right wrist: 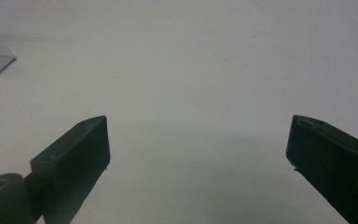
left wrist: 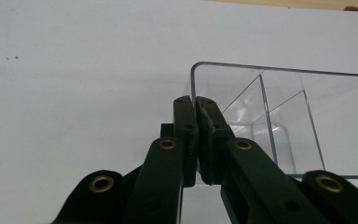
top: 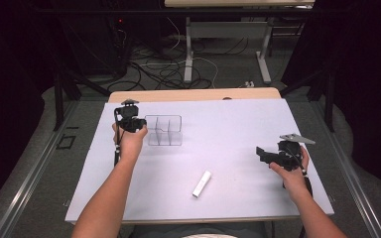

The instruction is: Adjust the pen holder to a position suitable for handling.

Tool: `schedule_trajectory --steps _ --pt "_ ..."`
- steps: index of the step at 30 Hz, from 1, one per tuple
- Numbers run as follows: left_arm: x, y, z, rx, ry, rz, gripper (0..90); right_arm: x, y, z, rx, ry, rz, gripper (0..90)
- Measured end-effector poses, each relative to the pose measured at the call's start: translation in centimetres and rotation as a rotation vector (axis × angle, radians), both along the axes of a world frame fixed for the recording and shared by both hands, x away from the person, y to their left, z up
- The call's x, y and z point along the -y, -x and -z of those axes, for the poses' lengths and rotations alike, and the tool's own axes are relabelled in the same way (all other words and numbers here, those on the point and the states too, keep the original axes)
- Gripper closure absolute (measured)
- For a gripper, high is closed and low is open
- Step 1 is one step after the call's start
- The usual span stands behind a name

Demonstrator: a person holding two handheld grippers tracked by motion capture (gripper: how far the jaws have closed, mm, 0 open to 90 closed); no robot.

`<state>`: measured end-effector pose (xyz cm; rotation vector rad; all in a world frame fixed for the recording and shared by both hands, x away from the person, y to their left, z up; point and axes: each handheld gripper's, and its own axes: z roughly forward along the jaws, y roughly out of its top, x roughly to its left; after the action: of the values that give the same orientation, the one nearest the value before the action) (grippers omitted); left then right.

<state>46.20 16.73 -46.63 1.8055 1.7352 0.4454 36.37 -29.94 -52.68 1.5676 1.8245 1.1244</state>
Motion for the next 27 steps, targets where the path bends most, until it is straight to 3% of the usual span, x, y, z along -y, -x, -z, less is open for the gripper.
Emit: schedule_trajectory --steps 7,13,19,27 --pt "2.0 0.8 0.1 0.007 0.043 0.028 87.2 0.0 0.0 0.1 0.0 0.01 -0.015 5.6" --pt "4.0 1.8 0.3 0.021 0.067 0.095 86.0 -0.2 -0.1 0.2 -0.014 -0.001 -0.009 5.9" --pt "5.2 2.5 0.4 0.013 0.115 0.15 83.9 -0.2 -0.1 0.2 -0.014 0.002 -0.015 6.0" --pt "6.6 2.9 0.5 0.002 0.147 0.186 82.3 -0.3 -0.1 0.3 -0.017 0.004 -0.019 6.1"
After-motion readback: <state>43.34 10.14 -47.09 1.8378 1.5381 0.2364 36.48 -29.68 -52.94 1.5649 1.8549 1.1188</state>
